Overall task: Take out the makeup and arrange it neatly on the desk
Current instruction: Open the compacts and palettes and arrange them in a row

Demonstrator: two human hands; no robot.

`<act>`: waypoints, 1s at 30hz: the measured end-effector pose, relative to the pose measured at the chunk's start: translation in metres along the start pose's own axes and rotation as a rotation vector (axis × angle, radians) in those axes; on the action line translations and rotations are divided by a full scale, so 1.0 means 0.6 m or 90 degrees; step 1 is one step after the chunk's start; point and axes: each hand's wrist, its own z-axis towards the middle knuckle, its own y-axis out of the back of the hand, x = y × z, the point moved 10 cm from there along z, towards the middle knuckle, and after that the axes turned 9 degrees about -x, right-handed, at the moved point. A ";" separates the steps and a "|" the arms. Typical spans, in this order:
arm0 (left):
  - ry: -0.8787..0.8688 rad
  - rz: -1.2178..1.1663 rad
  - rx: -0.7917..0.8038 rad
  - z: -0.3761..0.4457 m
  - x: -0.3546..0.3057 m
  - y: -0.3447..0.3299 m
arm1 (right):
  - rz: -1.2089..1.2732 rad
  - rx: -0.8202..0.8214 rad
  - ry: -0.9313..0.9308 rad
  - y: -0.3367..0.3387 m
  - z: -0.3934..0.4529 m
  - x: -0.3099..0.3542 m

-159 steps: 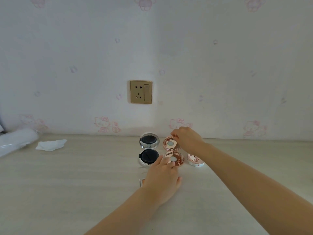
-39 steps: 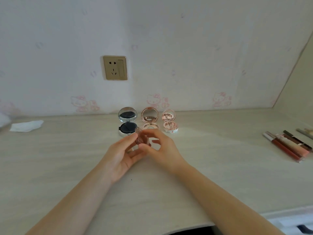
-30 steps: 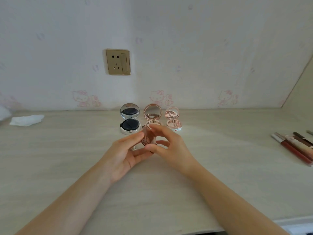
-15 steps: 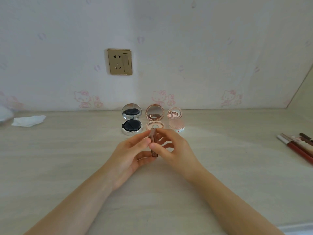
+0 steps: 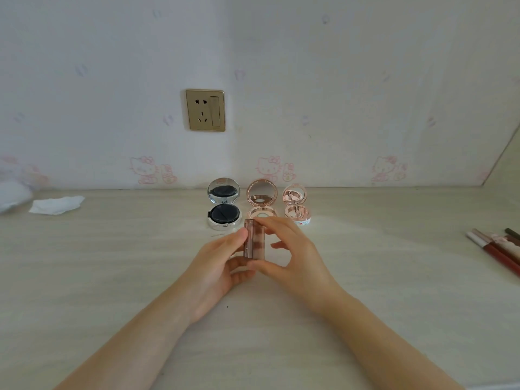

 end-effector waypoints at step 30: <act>0.028 -0.038 0.053 -0.009 -0.001 -0.002 | 0.188 -0.137 -0.242 0.038 0.006 -0.047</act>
